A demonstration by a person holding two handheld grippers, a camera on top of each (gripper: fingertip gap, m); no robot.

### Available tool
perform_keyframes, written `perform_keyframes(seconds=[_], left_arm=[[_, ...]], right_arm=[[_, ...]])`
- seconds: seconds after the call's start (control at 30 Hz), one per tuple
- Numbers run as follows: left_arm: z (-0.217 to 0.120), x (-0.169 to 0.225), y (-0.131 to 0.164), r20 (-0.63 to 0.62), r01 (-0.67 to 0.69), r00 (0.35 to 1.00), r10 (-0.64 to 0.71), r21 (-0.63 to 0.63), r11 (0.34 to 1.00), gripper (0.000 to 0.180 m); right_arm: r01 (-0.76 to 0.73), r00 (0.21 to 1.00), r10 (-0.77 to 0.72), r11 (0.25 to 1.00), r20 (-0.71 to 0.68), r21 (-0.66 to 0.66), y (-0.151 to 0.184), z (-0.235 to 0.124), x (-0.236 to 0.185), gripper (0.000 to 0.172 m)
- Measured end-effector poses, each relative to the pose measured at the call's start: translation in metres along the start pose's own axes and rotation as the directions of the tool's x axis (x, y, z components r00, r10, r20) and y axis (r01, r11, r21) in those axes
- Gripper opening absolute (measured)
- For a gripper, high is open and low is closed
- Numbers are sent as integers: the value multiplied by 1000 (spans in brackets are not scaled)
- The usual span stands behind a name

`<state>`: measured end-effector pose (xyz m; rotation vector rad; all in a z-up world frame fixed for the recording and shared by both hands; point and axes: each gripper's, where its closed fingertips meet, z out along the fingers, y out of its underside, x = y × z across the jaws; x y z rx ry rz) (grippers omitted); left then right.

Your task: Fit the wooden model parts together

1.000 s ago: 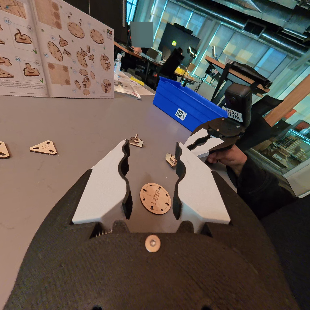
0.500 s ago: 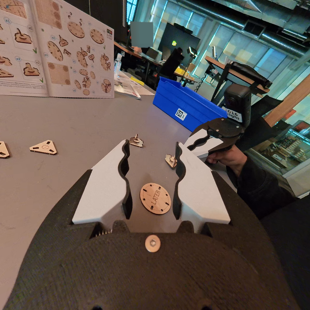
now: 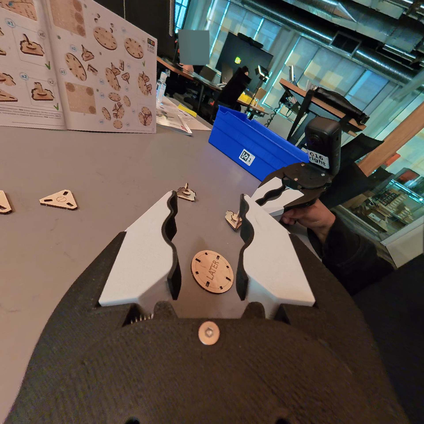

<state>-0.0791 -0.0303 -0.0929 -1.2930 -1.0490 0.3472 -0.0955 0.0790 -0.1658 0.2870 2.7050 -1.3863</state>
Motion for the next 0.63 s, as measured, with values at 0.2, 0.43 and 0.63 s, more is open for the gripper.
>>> perform_keyframes(seconds=[0.2, 0.43, 0.63], left_arm=[[-2, 0, -4, 1, -11, 1000, 11, 25, 1000, 51], [3, -2, -7, 11, -34, 999, 34, 30, 999, 47], [4, -19, -16, 86, -35, 996, 31, 49, 998, 42]], right_arm=[[-39, 999, 39, 999, -11, -6, 1, 1, 5, 0], [-59, 998, 58, 998, 21, 29, -8, 1, 11, 1], [-40, 998, 36, 995, 51, 96, -24, 1, 18, 1]])
